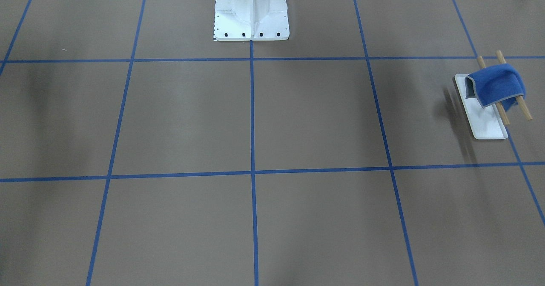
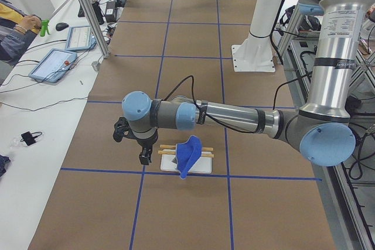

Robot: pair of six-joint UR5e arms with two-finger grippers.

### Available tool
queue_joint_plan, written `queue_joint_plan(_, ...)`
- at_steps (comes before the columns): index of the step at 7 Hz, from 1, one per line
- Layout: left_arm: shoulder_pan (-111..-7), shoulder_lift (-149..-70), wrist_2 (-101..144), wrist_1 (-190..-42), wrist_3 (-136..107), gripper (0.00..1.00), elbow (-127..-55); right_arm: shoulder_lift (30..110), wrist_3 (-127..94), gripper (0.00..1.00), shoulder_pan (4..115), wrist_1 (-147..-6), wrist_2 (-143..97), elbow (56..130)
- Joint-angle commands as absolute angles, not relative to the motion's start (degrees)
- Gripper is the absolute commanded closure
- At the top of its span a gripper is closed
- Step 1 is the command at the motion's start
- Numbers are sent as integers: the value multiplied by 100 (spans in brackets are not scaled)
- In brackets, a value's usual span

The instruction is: Hang towel on rack

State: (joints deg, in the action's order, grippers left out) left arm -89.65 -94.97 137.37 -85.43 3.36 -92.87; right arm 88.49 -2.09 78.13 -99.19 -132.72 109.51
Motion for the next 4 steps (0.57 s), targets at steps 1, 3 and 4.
queue_joint_plan(1,-8965,-9501,13746,-8561,360,2,-9368,8955,-150,0,7831,-9923,-13352,10899)
queue_joint_plan(3,-8974,-9501,13711,-8552,360,2,-9448,8790,-185,0,7708,-9888,-13970,10576)
queue_joint_plan(4,-8974,-9518,13694,-8552,343,2,-9483,8789,-219,0,7752,-9879,-14540,10478)
